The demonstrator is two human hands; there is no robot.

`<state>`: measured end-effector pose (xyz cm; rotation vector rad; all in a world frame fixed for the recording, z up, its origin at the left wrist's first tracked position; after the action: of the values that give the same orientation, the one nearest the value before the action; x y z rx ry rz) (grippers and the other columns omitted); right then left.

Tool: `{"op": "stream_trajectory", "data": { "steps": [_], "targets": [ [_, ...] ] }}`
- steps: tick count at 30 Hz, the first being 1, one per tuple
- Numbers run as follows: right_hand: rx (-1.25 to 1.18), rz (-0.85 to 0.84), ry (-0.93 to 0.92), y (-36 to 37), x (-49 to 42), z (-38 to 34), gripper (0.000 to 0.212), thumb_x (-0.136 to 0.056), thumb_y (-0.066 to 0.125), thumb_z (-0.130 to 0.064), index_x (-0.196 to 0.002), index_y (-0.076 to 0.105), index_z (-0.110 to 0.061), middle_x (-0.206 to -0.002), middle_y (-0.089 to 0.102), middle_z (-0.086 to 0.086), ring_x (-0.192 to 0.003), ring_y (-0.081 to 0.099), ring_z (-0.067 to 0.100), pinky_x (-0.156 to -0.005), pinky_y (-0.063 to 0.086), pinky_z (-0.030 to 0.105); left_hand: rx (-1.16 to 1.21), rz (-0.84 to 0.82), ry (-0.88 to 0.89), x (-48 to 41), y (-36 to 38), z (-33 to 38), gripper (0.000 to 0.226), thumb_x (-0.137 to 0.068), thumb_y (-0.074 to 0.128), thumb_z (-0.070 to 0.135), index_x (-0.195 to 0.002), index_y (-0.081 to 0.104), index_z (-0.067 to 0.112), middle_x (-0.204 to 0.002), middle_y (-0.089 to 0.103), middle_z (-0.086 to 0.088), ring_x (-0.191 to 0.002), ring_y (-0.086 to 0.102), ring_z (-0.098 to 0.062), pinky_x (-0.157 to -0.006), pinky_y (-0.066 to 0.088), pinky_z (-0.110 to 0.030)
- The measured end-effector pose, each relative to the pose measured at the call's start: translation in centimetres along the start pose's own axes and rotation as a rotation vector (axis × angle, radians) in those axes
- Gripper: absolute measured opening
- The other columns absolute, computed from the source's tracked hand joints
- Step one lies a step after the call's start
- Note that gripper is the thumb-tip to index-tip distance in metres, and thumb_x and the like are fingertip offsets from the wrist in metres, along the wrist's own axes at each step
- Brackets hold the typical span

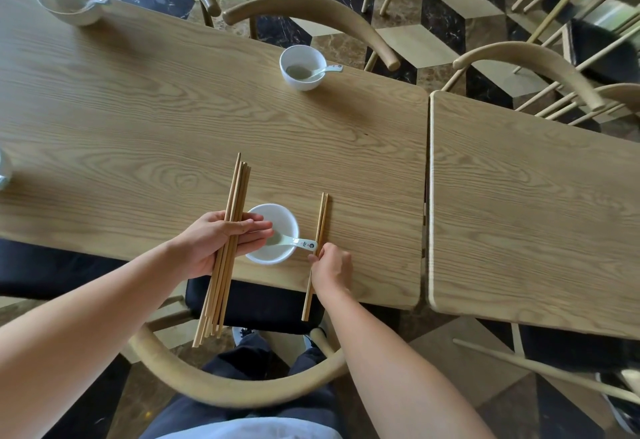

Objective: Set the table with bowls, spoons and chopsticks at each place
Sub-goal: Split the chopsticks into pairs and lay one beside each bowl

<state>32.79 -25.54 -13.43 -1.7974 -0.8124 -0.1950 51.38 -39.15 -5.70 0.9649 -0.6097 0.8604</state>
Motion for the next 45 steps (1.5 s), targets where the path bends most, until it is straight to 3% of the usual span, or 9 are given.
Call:
{"op": "stream_trajectory", "data": {
  "steps": [9, 14, 18, 21, 23, 27, 33, 39, 45],
  "targets": [
    [0.076, 0.035, -0.05, -0.3, 0.0, -0.4, 0.026, -0.092, 0.065, -0.023, -0.069, 0.054, -0.016, -0.074, 0.057, -0.003, -0.075, 0.064, 0.019, -0.066, 0.06, 0.04, -0.007, -0.042, -0.006, -0.2, 0.2, -0.5, 0.034, -0.089, 0.062, 0.0, -0.122, 0.059, -0.006, -0.117, 0.071, -0.024, -0.108, 0.071, -0.032, -0.082, 0.061, -0.037],
    [0.078, 0.038, -0.034, -0.9, 0.2, -0.3, 0.026, -0.09, 0.068, -0.032, -0.073, 0.058, -0.016, -0.074, 0.056, 0.0, -0.074, 0.064, 0.021, -0.059, 0.053, 0.031, -0.032, -0.053, -0.022, -0.1, 0.5, -1.0, 0.044, -0.079, 0.07, 0.004, -0.12, 0.06, -0.006, -0.116, 0.072, -0.023, -0.105, 0.072, -0.034, -0.075, 0.063, -0.038],
    [-0.177, 0.111, 0.154, -4.6, 1.0, 1.7, 0.026, -0.093, 0.06, -0.026, -0.07, 0.059, -0.015, -0.075, 0.069, 0.005, -0.071, 0.07, 0.024, -0.067, 0.061, 0.038, -0.047, 0.02, -0.069, -0.5, 0.0, -1.5, 0.028, -0.091, 0.066, 0.006, -0.116, 0.063, -0.006, -0.1, 0.077, -0.018, -0.075, 0.076, -0.025, -0.06, 0.062, -0.031],
    [-0.481, 0.198, 0.212, -8.5, 3.7, 1.6, 0.02, -0.093, 0.058, -0.023, -0.078, 0.066, -0.014, -0.076, 0.072, 0.005, -0.056, 0.068, 0.015, -0.058, 0.061, 0.035, -0.053, 0.009, -0.05, -1.0, 0.9, -1.1, 0.023, -0.097, 0.061, 0.012, -0.114, 0.064, -0.003, -0.082, 0.075, -0.011, -0.057, 0.066, -0.016, -0.051, 0.057, -0.026],
    [-0.65, 0.045, 0.133, -8.8, 6.1, -0.6, 0.02, -0.093, 0.061, -0.026, -0.081, 0.07, -0.013, -0.074, 0.073, 0.004, -0.05, 0.063, 0.009, -0.051, 0.055, 0.028, -0.073, -0.063, -0.04, -1.2, 2.4, -0.6, 0.019, -0.099, 0.056, 0.014, -0.111, 0.064, 0.001, -0.081, 0.073, -0.009, -0.058, 0.063, -0.016, -0.05, 0.055, -0.025],
    [-0.799, -0.591, 0.002, -5.1, 11.6, -6.9, 0.026, -0.091, 0.069, -0.036, -0.095, 0.074, -0.011, -0.086, 0.075, 0.002, -0.069, 0.066, 0.016, -0.059, 0.055, 0.029, -0.06, -0.208, -0.016, -1.5, 6.0, 0.0, 0.019, -0.101, 0.051, 0.014, -0.109, 0.064, 0.004, -0.091, 0.075, -0.008, -0.069, 0.069, -0.018, -0.06, 0.059, -0.027],
    [-0.617, -0.474, -0.013, -5.9, 10.8, -7.5, 0.016, -0.086, 0.076, -0.025, -0.097, 0.071, -0.015, -0.083, 0.07, -0.004, -0.064, 0.057, 0.01, -0.055, 0.047, 0.024, 0.07, -0.263, 0.014, -1.9, 8.6, 0.0, 0.016, -0.101, 0.049, 0.007, -0.106, 0.063, 0.002, -0.104, 0.077, -0.016, -0.092, 0.076, -0.025, -0.069, 0.062, -0.032],
    [-0.752, -0.691, -0.06, -6.9, 9.8, -7.9, 0.006, -0.093, 0.065, -0.007, -0.089, 0.071, -0.009, -0.079, 0.072, 0.005, -0.059, 0.061, 0.011, -0.055, 0.048, 0.025, 0.036, -0.363, -0.043, -2.3, 11.2, -0.6, 0.028, -0.102, 0.048, 0.017, -0.125, 0.056, 0.005, -0.131, 0.066, -0.015, -0.12, 0.065, -0.03, -0.09, 0.058, -0.044],
    [-0.817, -0.775, -0.027, -9.6, 7.0, -6.9, 0.006, -0.091, 0.066, -0.003, -0.096, 0.069, -0.004, -0.075, 0.067, 0.006, -0.061, 0.057, 0.014, -0.06, 0.05, 0.027, -0.009, -0.382, -0.075, -2.9, 14.6, -1.1, 0.04, -0.106, 0.036, 0.022, -0.14, 0.045, 0.005, -0.137, 0.063, -0.012, -0.125, 0.061, -0.026, -0.1, 0.052, -0.045]
  ]
}}
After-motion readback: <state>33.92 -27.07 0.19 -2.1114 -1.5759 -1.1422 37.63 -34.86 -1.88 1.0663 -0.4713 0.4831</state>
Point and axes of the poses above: each hand's wrist, its own x-axis away from the middle knuckle, its own y-axis out of the palm, z = x × y, the point moved 9 cm from there along -x, towards the middle knuckle
